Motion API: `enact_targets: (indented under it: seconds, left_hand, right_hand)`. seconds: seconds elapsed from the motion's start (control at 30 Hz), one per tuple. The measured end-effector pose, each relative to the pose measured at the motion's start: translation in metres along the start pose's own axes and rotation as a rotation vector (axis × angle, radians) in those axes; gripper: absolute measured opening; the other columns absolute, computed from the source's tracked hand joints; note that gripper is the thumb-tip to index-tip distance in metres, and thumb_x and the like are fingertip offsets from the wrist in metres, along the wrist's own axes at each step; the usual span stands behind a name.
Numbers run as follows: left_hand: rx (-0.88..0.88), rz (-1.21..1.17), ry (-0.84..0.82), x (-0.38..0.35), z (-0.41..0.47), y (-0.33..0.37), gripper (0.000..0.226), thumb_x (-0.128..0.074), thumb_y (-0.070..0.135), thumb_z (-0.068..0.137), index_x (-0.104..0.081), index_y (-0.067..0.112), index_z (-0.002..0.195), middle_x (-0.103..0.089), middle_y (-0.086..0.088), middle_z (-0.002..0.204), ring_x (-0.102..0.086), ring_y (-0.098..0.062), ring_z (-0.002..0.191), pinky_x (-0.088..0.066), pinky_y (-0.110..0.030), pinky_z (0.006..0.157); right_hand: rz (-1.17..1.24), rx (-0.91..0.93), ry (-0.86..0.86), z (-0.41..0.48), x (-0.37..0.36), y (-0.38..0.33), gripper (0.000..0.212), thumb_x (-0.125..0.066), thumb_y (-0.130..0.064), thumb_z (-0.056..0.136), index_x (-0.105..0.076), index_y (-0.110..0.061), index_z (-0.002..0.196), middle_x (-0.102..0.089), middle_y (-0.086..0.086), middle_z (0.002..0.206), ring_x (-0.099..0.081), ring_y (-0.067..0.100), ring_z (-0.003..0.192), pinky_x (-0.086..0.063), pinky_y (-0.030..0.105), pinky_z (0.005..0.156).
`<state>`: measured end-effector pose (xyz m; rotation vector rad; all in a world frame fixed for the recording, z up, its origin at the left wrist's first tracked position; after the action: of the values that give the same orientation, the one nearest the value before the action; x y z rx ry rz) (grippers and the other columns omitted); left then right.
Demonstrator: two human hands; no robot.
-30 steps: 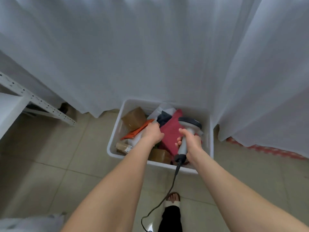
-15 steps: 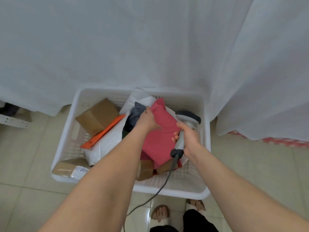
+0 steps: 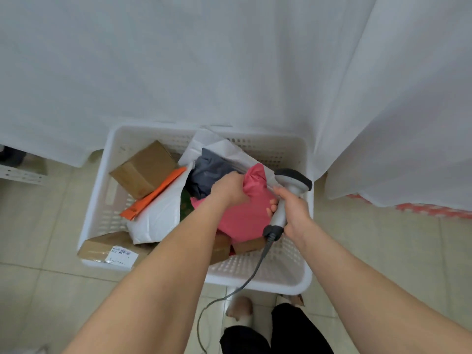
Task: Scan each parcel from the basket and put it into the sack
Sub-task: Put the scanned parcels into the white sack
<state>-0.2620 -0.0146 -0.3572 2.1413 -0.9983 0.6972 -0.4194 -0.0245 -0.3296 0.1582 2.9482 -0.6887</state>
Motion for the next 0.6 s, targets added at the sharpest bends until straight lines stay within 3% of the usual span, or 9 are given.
enact_targets:
  seconds: [0.13,0.27,0.33,0.4,0.43,0.47,0.5,0.53,0.6]
  left_hand:
    - [-0.088,-0.002,0.076,0.042,-0.056,0.01,0.029,-0.068,0.021,0.076,-0.04,0.024,0.069,-0.044,0.0,0.089,-0.055,-0.026,0.082,-0.045,-0.037,0.064]
    - [-0.201,0.168,0.172,0.094,-0.114,0.023,0.033,-0.066,0.033,0.079,-0.055,0.018,0.106,-0.053,-0.002,0.104,-0.059,-0.025,0.093,-0.051,-0.038,0.069]
    - [-0.289,0.294,0.283,0.121,-0.149,0.033,0.037,-0.063,0.033,0.082,-0.055,0.017,0.115,-0.055,-0.005,0.105,-0.06,-0.028,0.091,-0.046,-0.036,0.061]
    - [-0.416,0.373,0.382,0.143,-0.187,0.044,0.036,-0.067,0.031,0.082,-0.058,0.017,0.113,-0.057,-0.006,0.1,-0.061,-0.028,0.081,-0.034,-0.03,0.052]
    - [-0.482,0.41,0.399,0.153,-0.205,0.05,0.034,-0.073,0.027,0.076,-0.061,0.015,0.105,-0.059,-0.007,0.093,-0.06,-0.028,0.072,-0.029,-0.027,0.049]
    - [-0.541,0.432,0.433,0.162,-0.221,0.053,0.033,-0.078,0.023,0.068,-0.062,0.015,0.095,-0.059,-0.007,0.084,-0.058,-0.027,0.062,-0.026,-0.024,0.046]
    - [-0.581,0.457,0.474,0.168,-0.234,0.055,0.034,-0.081,0.021,0.061,-0.061,0.014,0.089,-0.057,-0.005,0.077,-0.055,-0.025,0.056,-0.024,-0.022,0.043]
    - [-0.599,0.486,0.5,0.173,-0.244,0.055,0.035,-0.082,0.02,0.059,-0.061,0.015,0.087,-0.056,-0.004,0.076,-0.053,-0.023,0.055,-0.025,-0.022,0.042]
    - [-0.584,0.511,0.482,0.187,-0.267,0.061,0.038,-0.081,0.019,0.064,-0.06,0.015,0.096,-0.056,-0.004,0.083,-0.054,-0.023,0.062,-0.032,-0.026,0.042]
  right_hand:
    - [0.05,0.007,0.04,-0.053,-0.01,-0.012,0.01,-0.067,-0.012,0.09,-0.061,-0.005,0.088,-0.055,0.006,0.061,-0.053,0.014,0.049,-0.05,0.027,0.052]
    - [0.071,0.037,0.074,-0.118,-0.027,-0.028,0.018,-0.072,-0.02,0.088,-0.061,-0.007,0.095,-0.067,0.015,0.089,-0.066,0.022,0.07,-0.056,0.033,0.06]
    - [0.1,0.045,0.135,-0.155,-0.037,-0.037,0.026,-0.075,-0.027,0.085,-0.056,-0.01,0.089,-0.067,0.016,0.095,-0.067,0.026,0.075,-0.057,0.04,0.068]
    - [0.059,0.08,0.203,-0.187,-0.048,-0.046,0.058,-0.081,-0.049,0.072,-0.054,-0.006,0.1,-0.065,0.014,0.101,-0.066,0.029,0.083,-0.055,0.045,0.083]
    - [0.017,0.111,0.225,-0.197,-0.053,-0.048,0.092,-0.082,-0.066,0.055,-0.053,-0.004,0.116,-0.064,0.014,0.109,-0.065,0.031,0.093,-0.053,0.047,0.089]
    - [-0.045,0.127,0.254,-0.203,-0.057,-0.049,0.124,-0.079,-0.078,0.034,-0.049,-0.004,0.129,-0.063,0.014,0.116,-0.064,0.031,0.1,-0.052,0.048,0.091]
    - [-0.082,0.128,0.261,-0.216,-0.06,-0.051,0.135,-0.079,-0.079,0.025,-0.047,-0.004,0.133,-0.063,0.014,0.114,-0.063,0.029,0.098,-0.054,0.046,0.088]
    - [-0.04,0.131,0.196,-0.235,-0.067,-0.056,0.124,-0.086,-0.069,0.036,-0.047,-0.003,0.134,-0.064,0.013,0.106,-0.063,0.027,0.089,-0.056,0.042,0.079]
    - [0.041,0.121,0.075,-0.273,-0.079,-0.065,0.071,-0.082,-0.028,0.076,-0.048,0.0,0.132,-0.064,0.013,0.099,-0.061,0.023,0.076,-0.055,0.034,0.066]
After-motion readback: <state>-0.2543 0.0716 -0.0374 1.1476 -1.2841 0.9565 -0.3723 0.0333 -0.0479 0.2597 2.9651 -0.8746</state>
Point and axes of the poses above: each hand's wrist, its own z-axis towards the middle knuckle, its own x-axis out of the back of the hand, y = z × x, the point moved 1 cm from there along z, towards the middle knuckle
